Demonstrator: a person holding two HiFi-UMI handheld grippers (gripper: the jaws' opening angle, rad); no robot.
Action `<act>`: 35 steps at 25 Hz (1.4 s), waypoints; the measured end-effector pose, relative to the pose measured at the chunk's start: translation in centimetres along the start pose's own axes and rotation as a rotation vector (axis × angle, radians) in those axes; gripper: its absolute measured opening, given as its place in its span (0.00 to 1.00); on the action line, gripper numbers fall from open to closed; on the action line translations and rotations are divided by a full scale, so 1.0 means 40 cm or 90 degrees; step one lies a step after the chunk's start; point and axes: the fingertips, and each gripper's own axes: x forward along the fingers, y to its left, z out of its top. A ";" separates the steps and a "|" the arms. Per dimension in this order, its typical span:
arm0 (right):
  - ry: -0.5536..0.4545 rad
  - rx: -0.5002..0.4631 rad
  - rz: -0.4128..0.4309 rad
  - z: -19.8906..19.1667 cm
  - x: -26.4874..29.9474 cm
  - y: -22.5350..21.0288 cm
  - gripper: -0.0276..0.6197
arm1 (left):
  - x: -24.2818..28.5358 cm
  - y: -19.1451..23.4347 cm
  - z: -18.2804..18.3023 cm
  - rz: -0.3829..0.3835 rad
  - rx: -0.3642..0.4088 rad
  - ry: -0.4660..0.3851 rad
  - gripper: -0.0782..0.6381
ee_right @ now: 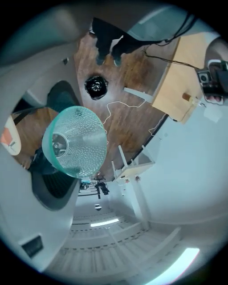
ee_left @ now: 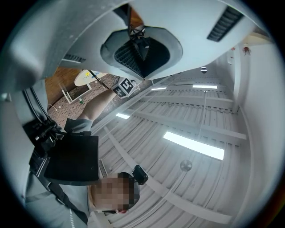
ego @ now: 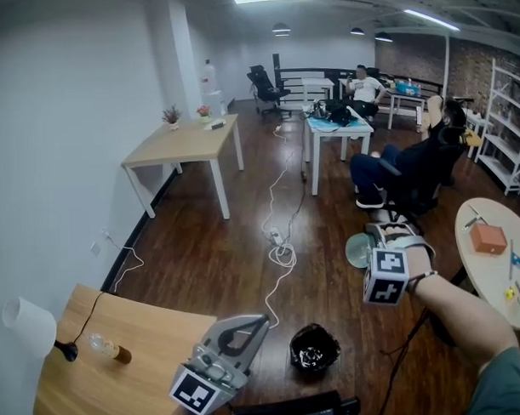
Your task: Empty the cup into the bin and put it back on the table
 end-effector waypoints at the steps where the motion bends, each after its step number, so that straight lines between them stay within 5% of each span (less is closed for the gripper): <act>1: -0.008 0.019 0.006 -0.006 0.004 0.007 0.64 | 0.001 -0.002 0.000 0.001 0.001 0.002 0.10; 12: -0.159 0.324 0.101 -0.024 0.014 0.046 0.64 | 0.005 -0.017 -0.003 0.015 -0.006 0.012 0.10; 19: -0.178 0.323 0.085 -0.022 0.003 0.058 0.64 | 0.012 -0.026 -0.006 0.025 -0.011 0.026 0.10; 35: -0.323 0.399 0.157 0.119 -0.073 0.086 0.64 | -0.022 -0.027 -0.005 0.070 0.007 0.061 0.10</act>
